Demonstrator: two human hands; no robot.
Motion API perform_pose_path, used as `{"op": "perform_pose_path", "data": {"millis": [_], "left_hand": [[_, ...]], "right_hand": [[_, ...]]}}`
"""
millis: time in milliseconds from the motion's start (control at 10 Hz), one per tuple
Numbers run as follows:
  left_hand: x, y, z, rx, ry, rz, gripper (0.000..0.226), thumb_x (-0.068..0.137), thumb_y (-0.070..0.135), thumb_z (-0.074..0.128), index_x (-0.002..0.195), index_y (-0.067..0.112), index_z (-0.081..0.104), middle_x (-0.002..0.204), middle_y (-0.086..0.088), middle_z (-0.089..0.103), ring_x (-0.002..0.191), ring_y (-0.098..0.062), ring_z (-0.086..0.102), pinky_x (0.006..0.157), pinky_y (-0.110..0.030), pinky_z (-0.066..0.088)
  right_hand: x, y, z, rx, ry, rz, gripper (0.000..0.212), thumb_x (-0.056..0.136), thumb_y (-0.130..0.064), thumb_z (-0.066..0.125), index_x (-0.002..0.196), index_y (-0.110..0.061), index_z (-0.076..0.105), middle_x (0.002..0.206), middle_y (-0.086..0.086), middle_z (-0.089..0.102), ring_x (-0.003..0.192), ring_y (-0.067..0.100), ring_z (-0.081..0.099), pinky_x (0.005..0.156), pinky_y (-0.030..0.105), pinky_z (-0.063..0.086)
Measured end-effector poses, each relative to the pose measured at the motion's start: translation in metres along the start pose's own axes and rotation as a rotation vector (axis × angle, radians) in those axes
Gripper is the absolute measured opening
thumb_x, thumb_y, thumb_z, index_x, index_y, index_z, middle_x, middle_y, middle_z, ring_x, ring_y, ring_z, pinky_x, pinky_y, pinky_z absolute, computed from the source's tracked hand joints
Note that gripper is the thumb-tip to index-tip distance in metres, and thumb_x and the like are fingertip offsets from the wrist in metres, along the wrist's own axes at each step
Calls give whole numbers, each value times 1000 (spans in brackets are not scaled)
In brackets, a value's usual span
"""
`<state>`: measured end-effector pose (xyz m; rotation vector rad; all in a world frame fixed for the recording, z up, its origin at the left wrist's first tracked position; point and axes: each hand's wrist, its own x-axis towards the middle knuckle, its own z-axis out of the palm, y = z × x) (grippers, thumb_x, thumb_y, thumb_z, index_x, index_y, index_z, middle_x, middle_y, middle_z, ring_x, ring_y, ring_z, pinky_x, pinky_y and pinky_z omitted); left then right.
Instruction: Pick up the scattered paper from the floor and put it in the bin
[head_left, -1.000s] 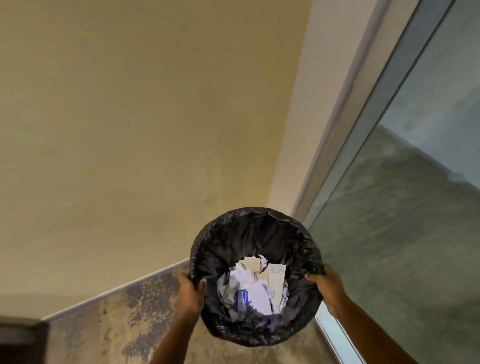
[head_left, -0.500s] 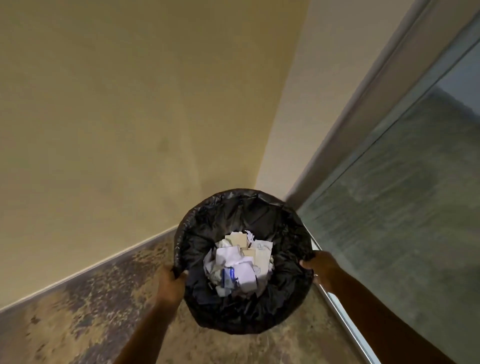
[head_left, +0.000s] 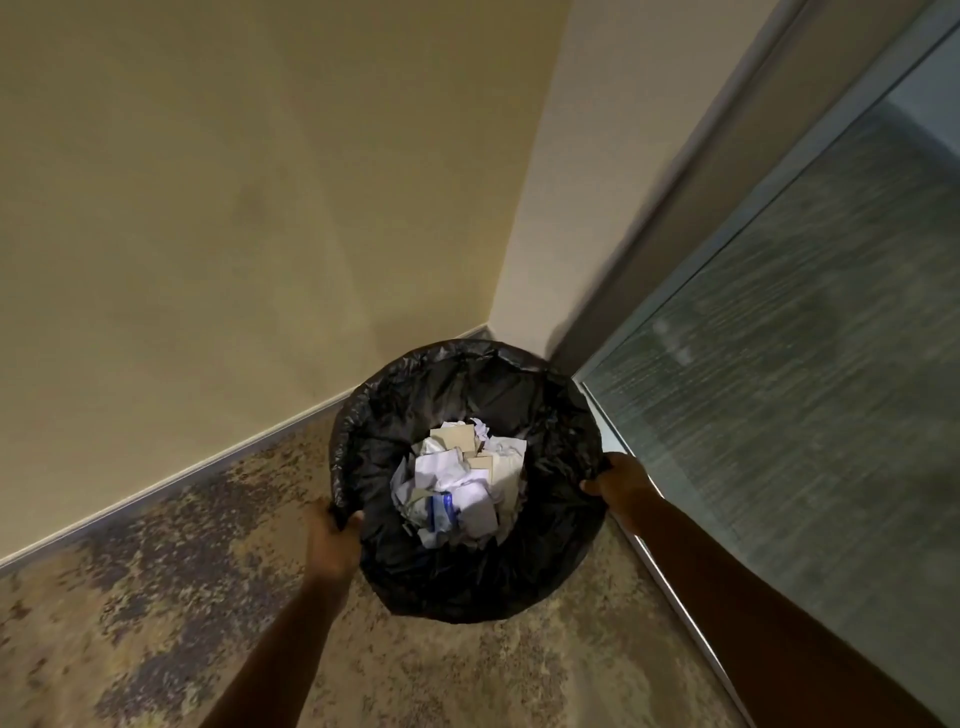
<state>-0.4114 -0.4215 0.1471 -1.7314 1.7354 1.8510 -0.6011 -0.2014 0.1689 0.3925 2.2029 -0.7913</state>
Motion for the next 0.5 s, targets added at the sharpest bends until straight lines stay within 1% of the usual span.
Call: {"op": "perform_pose_path", "data": {"millis": [100,200,300,400,500], "left_hand": [[2,-4,-1,34,-19,-30,33,96,-1,42,128,-11,39,127,-26,52,117,-41,52,95,-51,46],[-12,3,-1,166,-19,7,35,96,0,42,129,-11,38,131,-30,48,121,-45,49,99,-56,42],[-34,4,-3,304,48,11,52,98,8,42,144,-5,22,150,-25,29,136,-41,33,109,-48,33],[-53,-6,-5,571,153,88,56,99,17,41,146,-3,19,153,-26,23,143,-41,20,116,-50,23],[-76,-10,-1,818,160,102,60,102,30,26,150,1,4,159,-21,2,148,-37,-4,120,-47,1]], "right_hand": [[-7,-3,-1,-89,13,-23,40,79,3,64,118,7,55,125,25,58,118,39,53,103,43,42],[-18,-4,-2,-152,-9,-21,47,83,-3,62,127,3,48,134,22,51,125,36,47,104,37,37],[-34,-1,-4,-169,-6,-42,47,87,-8,56,131,0,42,134,22,50,125,35,47,102,36,38],[-48,5,-4,-219,6,-109,46,90,-16,53,132,-1,41,130,24,53,121,37,50,99,38,40],[-61,11,0,-320,24,-192,50,91,-18,48,137,-3,36,134,24,48,123,37,49,101,39,40]]}}
